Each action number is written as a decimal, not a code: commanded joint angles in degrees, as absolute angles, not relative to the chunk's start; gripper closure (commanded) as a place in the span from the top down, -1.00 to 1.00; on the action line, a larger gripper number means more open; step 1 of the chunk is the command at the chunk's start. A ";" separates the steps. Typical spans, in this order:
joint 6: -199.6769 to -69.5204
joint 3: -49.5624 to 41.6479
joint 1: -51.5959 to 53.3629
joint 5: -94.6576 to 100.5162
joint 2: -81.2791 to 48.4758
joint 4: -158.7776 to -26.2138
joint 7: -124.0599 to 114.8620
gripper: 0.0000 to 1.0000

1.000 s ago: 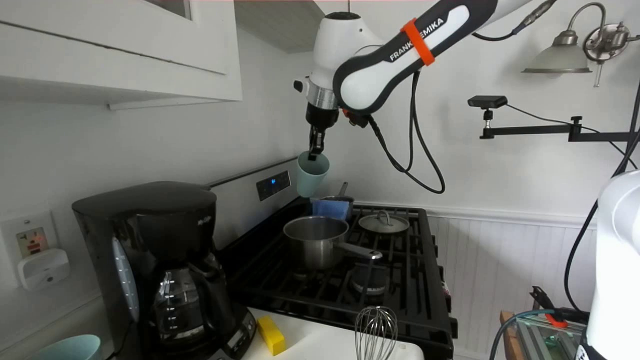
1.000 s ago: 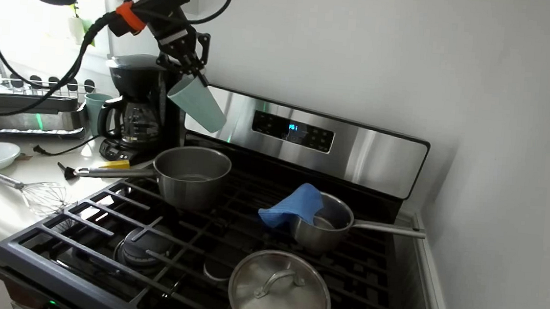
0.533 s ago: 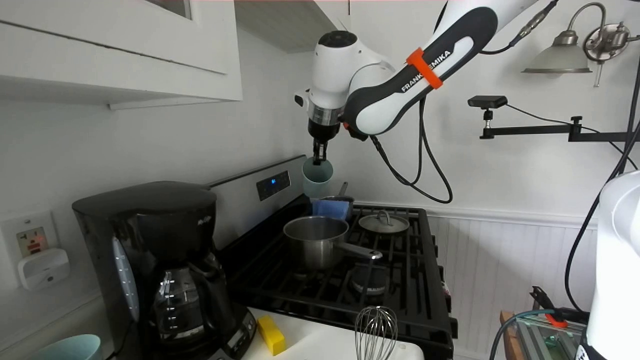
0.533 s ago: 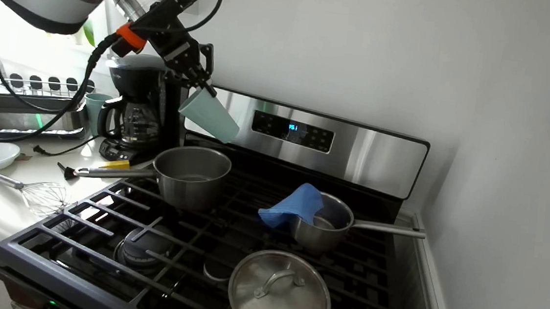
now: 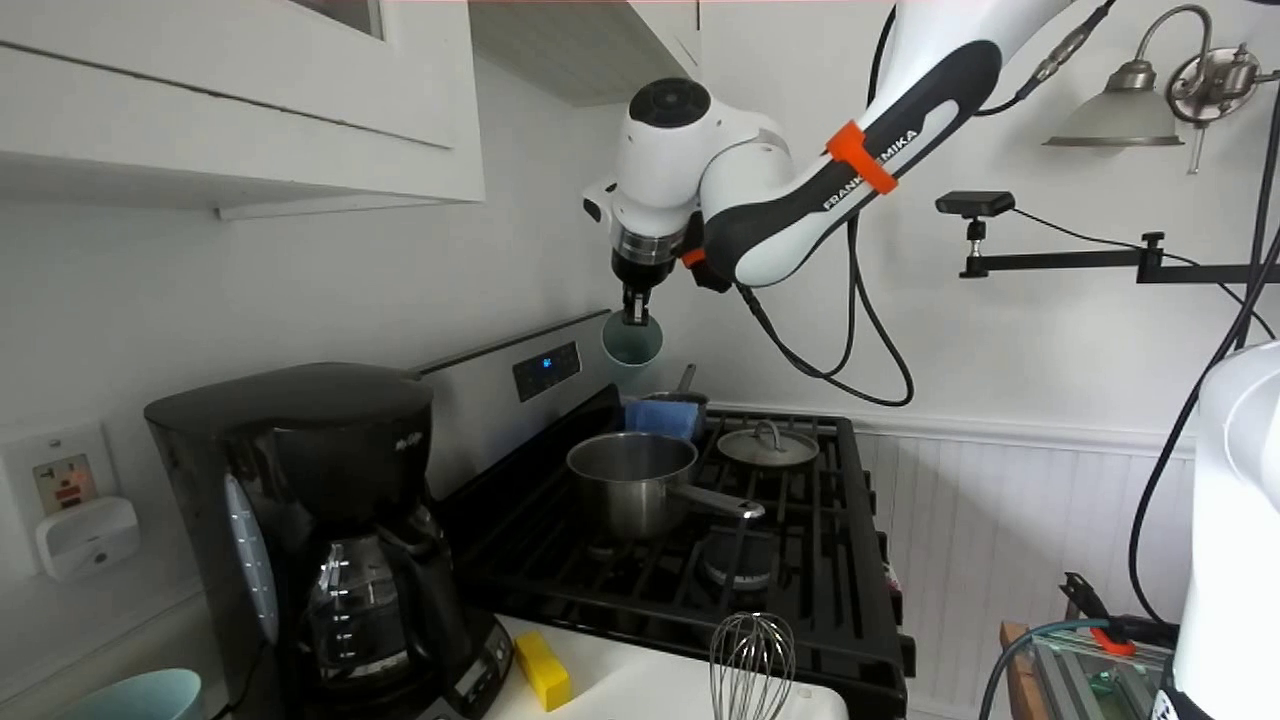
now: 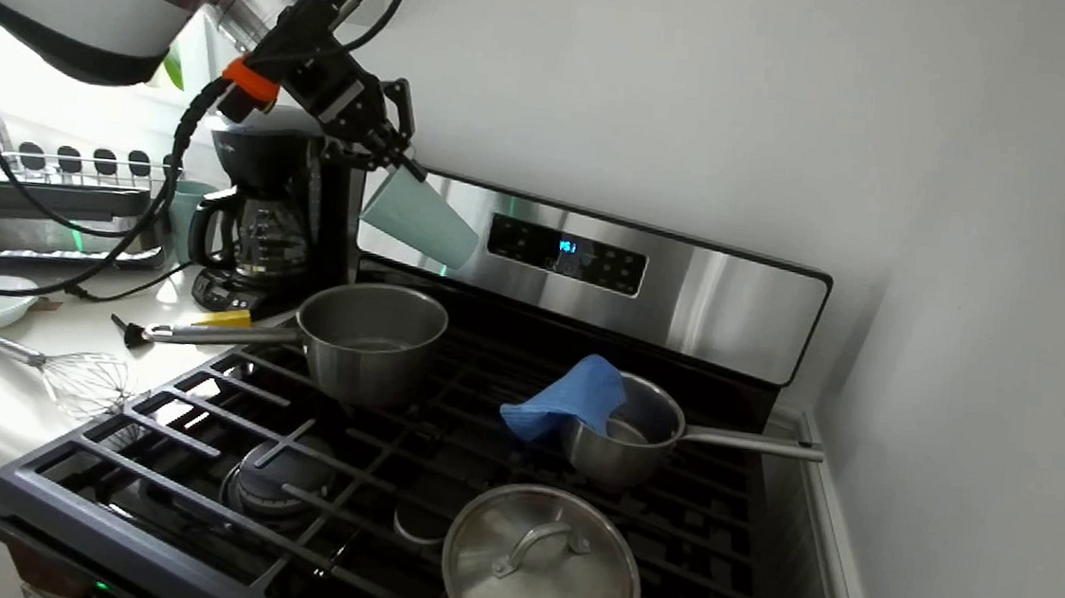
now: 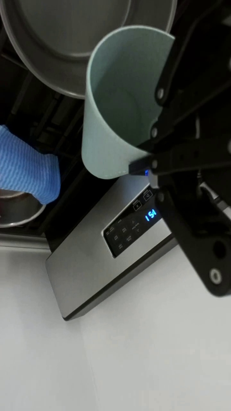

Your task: Remove the lid from the silver pot, put it on the stove, pour the water in the cup into the silver pot on the left side of the stove and then put the lid on the same pot

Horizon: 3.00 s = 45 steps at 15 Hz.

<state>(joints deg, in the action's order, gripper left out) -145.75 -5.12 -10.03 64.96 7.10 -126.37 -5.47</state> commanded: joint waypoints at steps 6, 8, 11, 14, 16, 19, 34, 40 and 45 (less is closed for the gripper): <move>-139.56 -4.09 -7.91 87.70 7.36 -129.38 -30.84 -0.98; -137.62 -4.10 -7.25 90.91 7.26 -130.04 -34.83 -0.98; -135.36 -4.11 -6.32 95.40 7.03 -130.74 -40.35 -0.98; -133.80 -4.12 -5.49 98.21 6.81 -131.22 -44.80 -0.98; -133.07 -4.03 -5.00 100.33 6.63 -131.29 -47.77 -0.98; -131.75 -3.94 -4.36 102.85 6.48 -131.41 -50.87 -0.98; -129.75 -4.24 -3.86 104.72 6.48 -131.69 -51.56 -0.98; -131.27 -4.89 -4.14 101.66 6.62 -131.01 -49.25 -0.98; -132.64 -5.68 -4.41 98.67 6.48 -130.34 -47.32 -0.98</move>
<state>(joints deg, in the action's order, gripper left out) -130.92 -4.88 -4.38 101.28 5.94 -131.03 -49.66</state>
